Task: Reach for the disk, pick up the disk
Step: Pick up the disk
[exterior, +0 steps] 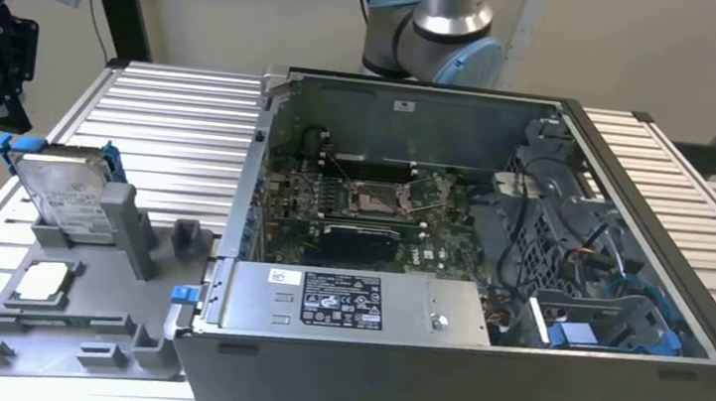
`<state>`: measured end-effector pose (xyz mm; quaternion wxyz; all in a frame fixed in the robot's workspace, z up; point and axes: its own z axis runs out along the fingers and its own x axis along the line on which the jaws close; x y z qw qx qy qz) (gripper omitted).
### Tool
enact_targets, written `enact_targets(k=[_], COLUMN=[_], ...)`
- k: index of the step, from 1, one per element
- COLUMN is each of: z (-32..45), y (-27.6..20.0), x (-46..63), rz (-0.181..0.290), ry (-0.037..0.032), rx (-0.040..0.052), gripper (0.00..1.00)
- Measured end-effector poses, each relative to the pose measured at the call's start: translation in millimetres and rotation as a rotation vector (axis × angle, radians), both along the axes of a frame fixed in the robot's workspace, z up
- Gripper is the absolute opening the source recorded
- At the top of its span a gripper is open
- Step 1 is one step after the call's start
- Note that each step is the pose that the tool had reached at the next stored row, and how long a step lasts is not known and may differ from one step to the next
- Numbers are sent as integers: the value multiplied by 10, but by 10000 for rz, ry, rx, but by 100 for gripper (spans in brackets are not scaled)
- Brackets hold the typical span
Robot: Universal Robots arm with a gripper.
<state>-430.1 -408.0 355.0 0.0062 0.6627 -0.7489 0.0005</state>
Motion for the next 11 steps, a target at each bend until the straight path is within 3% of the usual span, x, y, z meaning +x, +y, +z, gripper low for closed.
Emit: enact_targets(k=[1, 11], z=[0, 0], y=[0, 0], x=[0, 0], rz=[0, 0], ry=[0, 2], rx=[0, 0], gripper=[100, 100])
